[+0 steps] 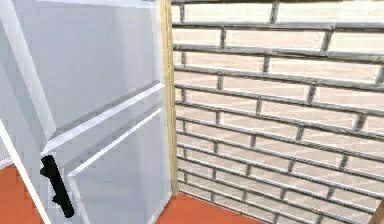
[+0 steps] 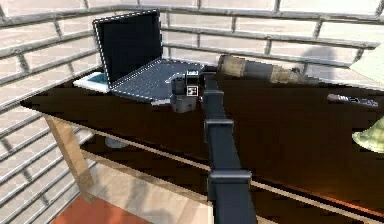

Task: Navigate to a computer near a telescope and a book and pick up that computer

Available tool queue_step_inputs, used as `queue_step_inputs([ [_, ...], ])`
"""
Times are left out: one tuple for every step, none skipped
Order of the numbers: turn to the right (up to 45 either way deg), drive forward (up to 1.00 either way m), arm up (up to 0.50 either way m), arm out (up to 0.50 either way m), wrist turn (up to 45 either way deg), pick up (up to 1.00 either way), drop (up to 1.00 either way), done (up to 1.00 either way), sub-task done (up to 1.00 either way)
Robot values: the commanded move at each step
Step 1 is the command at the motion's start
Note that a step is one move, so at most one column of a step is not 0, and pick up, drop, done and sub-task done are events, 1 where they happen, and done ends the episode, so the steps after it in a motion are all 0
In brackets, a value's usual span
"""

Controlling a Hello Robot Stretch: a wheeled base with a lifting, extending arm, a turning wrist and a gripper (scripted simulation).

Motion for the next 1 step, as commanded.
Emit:
queue_step_inputs([
  [0.0, 0.00, 0.00, 0.00, 0.0, 0.00, 0.00, 1.00, 0.00],
])
